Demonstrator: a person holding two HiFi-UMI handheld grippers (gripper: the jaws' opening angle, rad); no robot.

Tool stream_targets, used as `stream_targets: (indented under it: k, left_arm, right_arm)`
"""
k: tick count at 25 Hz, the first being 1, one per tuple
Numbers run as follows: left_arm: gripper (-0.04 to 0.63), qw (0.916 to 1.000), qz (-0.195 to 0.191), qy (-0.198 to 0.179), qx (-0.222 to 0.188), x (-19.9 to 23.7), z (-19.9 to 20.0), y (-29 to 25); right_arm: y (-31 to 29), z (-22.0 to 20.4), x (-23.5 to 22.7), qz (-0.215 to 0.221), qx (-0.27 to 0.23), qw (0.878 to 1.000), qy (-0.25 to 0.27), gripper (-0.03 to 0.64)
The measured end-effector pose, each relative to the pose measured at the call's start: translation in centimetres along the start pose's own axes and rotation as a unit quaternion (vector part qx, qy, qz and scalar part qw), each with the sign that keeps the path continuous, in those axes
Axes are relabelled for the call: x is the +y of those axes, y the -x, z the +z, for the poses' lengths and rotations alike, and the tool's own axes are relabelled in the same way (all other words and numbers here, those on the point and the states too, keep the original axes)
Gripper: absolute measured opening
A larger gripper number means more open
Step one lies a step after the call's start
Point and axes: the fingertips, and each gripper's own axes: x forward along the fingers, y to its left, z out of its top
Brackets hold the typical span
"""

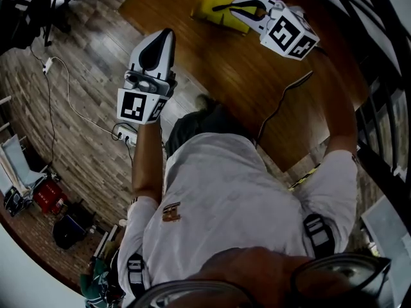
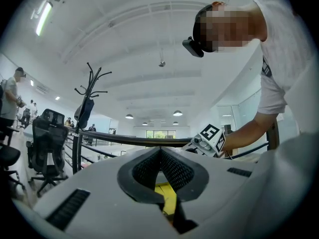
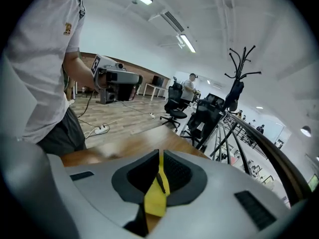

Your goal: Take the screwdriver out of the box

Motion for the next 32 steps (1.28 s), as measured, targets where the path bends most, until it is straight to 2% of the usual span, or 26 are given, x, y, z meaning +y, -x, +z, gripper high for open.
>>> stream_targets:
  k: [5,12,17,18,19,20,32]
  left_arm:
    - [0.02,0.9999,-0.004,0.008,0.009,3.1,-0.7,-0.7]
    - [0.019,0.9996,-0.018,0.011,0.018,3.6,-1.5,-1.4]
    - [0.02,0.9997,-0.014,0.011,0.019,4.0,-1.4,-1.6]
    - [0.02,0.9997,-0.012,0.012,0.018,4.1,-1.4,-1.6]
    - [0.02,0.9997,-0.01,0.012,0.018,4.2,-1.4,-1.6]
    - [0.02,0.9997,-0.009,0.01,0.018,4.2,-1.5,-1.7]
    - [0.02,0.9996,0.01,0.013,0.024,5.1,-2.2,-1.1]
  right_arm:
    - [-3.9,-0.7,-1.3,0.03,0.047,0.998,0.002,0.035]
    - [-6.6,-3.4,-0.9,0.07,0.108,0.992,0.018,0.037]
    - [-8.0,-5.1,-0.5,0.098,0.136,0.985,0.035,0.04]
    - [-8.3,-5.5,-0.3,0.105,0.141,0.984,0.038,0.061]
    - [-8.7,-5.9,0.0,0.112,0.146,0.982,0.04,0.131]
    - [-9.0,-6.4,0.2,0.12,0.152,0.98,0.043,0.144]
    - [-12.6,-11.0,1.6,0.178,0.221,0.957,0.061,0.144]
